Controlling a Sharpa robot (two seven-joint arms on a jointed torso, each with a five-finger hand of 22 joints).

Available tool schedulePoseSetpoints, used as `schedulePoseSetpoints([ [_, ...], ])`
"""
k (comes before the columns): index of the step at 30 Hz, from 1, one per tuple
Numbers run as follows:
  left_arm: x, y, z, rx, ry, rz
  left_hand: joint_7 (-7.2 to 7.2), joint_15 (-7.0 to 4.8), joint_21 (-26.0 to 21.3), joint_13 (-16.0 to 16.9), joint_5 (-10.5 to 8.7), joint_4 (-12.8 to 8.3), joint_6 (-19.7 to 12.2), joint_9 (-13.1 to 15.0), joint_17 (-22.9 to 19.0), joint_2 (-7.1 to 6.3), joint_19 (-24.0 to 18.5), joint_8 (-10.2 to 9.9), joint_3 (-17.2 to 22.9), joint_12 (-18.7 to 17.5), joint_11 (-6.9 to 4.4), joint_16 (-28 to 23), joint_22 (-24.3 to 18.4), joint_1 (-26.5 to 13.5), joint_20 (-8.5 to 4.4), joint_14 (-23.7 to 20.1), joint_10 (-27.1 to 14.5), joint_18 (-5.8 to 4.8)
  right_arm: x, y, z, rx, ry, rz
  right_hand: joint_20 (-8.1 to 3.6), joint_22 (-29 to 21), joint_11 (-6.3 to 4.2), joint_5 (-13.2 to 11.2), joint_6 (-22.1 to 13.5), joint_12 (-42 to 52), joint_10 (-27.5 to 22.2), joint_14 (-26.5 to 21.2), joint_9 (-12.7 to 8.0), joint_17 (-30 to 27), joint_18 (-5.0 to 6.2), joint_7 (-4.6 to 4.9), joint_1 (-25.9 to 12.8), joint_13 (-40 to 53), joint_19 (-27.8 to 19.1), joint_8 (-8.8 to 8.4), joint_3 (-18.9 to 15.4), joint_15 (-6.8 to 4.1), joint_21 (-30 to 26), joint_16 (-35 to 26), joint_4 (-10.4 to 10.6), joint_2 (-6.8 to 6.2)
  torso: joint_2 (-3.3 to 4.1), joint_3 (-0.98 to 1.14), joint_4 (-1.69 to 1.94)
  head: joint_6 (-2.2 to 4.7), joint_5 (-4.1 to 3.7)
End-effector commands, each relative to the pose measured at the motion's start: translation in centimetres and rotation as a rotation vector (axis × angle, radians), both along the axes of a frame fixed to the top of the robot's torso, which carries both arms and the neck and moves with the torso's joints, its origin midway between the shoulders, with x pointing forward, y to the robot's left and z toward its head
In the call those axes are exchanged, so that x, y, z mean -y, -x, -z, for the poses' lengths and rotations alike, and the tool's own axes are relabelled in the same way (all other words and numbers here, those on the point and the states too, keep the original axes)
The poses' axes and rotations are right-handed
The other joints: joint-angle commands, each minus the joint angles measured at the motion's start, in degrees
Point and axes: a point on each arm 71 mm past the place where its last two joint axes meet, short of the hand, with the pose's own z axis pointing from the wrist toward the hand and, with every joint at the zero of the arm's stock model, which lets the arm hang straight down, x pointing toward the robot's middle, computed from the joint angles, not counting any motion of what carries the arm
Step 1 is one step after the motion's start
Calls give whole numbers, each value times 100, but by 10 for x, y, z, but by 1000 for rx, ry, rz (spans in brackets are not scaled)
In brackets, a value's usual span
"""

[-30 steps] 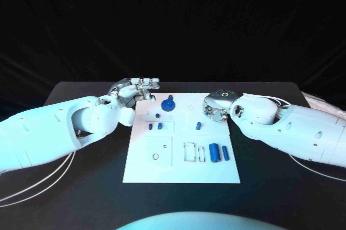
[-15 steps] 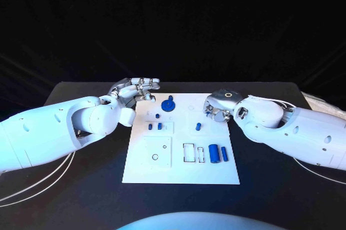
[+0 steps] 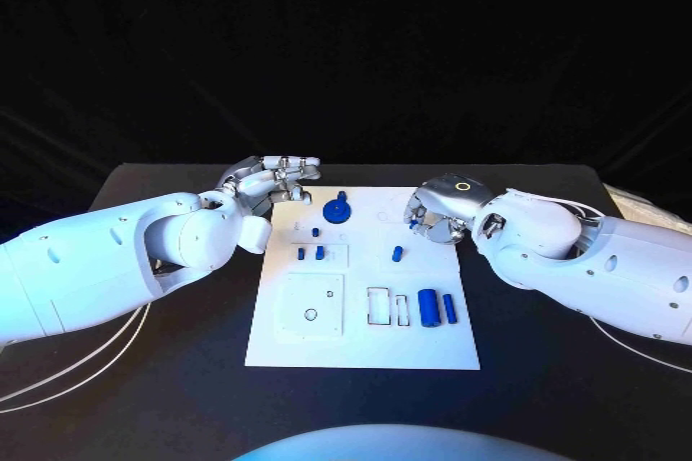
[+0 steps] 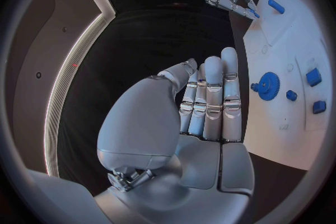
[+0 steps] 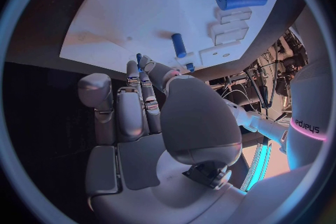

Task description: Assemble the parts on the task board

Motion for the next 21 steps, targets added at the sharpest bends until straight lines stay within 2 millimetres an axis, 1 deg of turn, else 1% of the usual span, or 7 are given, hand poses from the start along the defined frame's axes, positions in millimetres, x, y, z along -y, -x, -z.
schedulePoseSetpoints([
  [1, 1, 0, -1, 11, 5, 23, 2, -13, -19, 9, 6, 3, -51, -9, -5, 31, -4, 38, -35, 33, 15, -37, -5, -7, 42, -42, -40, 108, -11, 7, -7, 15, -57, -30, 9, 7, -90, 22, 21, -27, 83, 246, 1, 6, 71, 16, -29, -6, 51, 21, -18, -33, 15, -12, 8, 6, -2, 2, -1, 2, 68],
  [3, 1, 0, -1, 11, 5, 24, 2, -13, -19, 9, 6, 3, -51, -9, -5, 31, -4, 38, -35, 33, 15, -37, -5, -7, 42, -42, -40, 108, -19, 12, -10, 15, -77, -56, 9, 16, -89, 22, 18, -31, 81, 246, 0, 11, 69, 18, -29, -8, 55, 19, -17, -31, 20, -7, 8, 8, -1, 4, -6, 6, 102],
  [5, 2, 0, -1, 11, 6, 26, 6, -11, -29, 9, 8, -4, -60, -10, -11, 34, -6, 42, -39, 44, 18, -39, -12, 1, 43, -52, -57, 108, -30, 17, -12, 11, -96, -86, 10, 19, -88, 24, 15, -35, 79, 247, 0, 15, 68, 21, -26, -10, 57, 16, -14, -28, 23, -4, 8, 13, 0, 4, 4, 2, 133],
  [6, 2, 0, -1, 12, 5, 27, 6, -11, -29, 9, 8, -4, -60, -10, -11, 34, -6, 42, -39, 44, 18, -39, -12, 1, 43, -52, -57, 108, -34, 20, -13, 9, -102, -97, 12, 21, -87, 25, 13, -38, 78, 247, 0, 15, 67, 24, -24, -11, 58, 15, -11, -23, 24, -4, 8, 18, 1, -1, 11, -2, 144],
  [13, 4, -1, -1, 13, 5, 33, 6, -11, -29, 9, 8, -4, -60, -10, -11, 34, -6, 42, -39, 44, 18, -39, -12, 1, 43, -52, -57, 108, -67, 35, -16, -21, -145, -186, 23, 19, -82, 31, 5, -47, 83, 246, -1, 13, 63, 34, -12, -16, 59, 8, 2, 2, 23, -3, 3, 37, 0, -10, 11, -63, 278],
  [17, 6, 0, -1, 14, 7, 36, 6, -11, -29, 9, 8, -4, -60, -10, -11, 34, -6, 42, -39, 44, 18, -39, -12, 1, 43, -52, -57, 108, -85, 44, -9, -64, -165, -231, 35, 8, -75, 38, -1, -55, 86, 246, 0, 14, 62, 44, -1, -19, 55, 3, 11, 22, 18, -2, -4, 48, 3, -12, 7, -100, 351],
  [21, 6, 0, -1, 14, 8, 39, 6, -11, -29, 9, 8, -4, -60, -10, -11, 34, -6, 42, -39, 44, 18, -39, -12, 1, 43, -52, -57, 108, -97, 52, 3, -111, -181, -257, 47, 0, -67, 48, -10, -63, 85, 245, -1, 6, 63, 55, 6, -23, 52, -3, 18, 39, 13, -7, -11, 56, 3, -13, 7, -128, 381],
])
